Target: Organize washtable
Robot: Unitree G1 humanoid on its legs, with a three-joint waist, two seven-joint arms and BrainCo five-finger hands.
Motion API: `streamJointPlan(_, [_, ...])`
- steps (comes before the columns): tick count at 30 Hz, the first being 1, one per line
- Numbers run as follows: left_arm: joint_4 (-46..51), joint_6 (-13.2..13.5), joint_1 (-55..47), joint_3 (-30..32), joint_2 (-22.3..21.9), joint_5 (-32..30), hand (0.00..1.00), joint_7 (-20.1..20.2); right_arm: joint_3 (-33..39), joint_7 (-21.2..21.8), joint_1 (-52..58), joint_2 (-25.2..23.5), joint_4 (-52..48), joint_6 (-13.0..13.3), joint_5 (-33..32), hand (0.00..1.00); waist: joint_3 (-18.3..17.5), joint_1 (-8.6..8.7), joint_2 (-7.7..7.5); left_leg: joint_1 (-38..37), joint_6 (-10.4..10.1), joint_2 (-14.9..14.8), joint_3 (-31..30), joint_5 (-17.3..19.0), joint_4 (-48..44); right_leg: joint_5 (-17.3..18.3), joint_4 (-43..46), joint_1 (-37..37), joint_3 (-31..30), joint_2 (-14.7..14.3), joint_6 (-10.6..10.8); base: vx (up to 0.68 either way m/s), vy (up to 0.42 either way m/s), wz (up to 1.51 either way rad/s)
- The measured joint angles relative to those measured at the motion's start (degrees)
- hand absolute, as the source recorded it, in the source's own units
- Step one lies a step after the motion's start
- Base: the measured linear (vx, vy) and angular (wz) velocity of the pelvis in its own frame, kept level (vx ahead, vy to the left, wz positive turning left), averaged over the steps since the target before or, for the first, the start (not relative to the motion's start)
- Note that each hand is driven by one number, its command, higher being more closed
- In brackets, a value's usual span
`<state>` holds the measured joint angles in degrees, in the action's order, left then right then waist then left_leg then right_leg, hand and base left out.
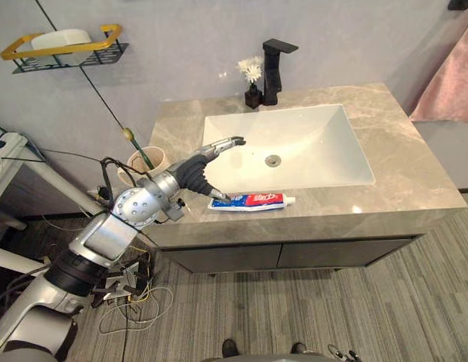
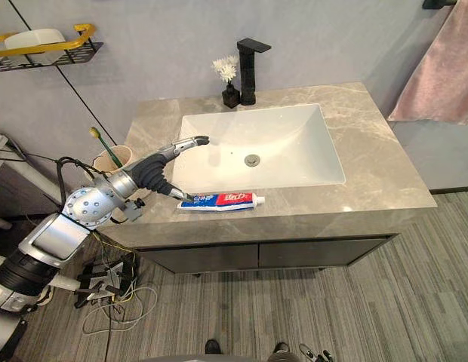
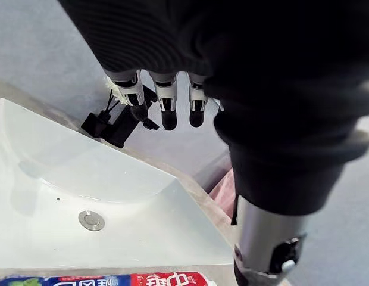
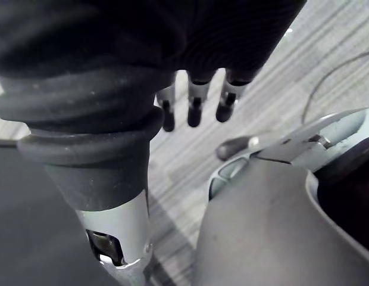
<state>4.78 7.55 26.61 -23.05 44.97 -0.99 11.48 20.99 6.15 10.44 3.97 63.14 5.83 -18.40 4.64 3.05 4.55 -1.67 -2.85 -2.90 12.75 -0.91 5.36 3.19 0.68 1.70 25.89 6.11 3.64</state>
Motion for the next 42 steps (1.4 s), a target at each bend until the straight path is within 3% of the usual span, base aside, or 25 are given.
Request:
streamJointPlan(15, [-1.02, -1.05, -2.53, 0.00, -4.24, -1.98, 0.00, 1.07, -1.31, 0.13, 0.01, 0.41, -1.59, -0.07, 0.92, 0.00, 0.56, 1.02, 0.59, -0.07, 0.01, -0.07, 0.00, 0.02, -0.01, 0.00, 0.09, 0.01, -0.13, 0.04, 0.00, 0.00, 0.000, 0.00])
streamJointPlan(42, [-1.00, -1.26, -3.06, -0.39, -5.39, -2.01, 0.00, 1.20, -1.79, 0.24, -0.01, 1.10, -1.59, -0.16, 1.01, 0.00, 0.88, 1.08, 1.14, -0.66, 0.02, -0.10, -0.20, 0.04, -0.59, -0.07, 0.18, 0.91, 0.23, 0.10, -0.11, 0.00, 0.000, 0.00])
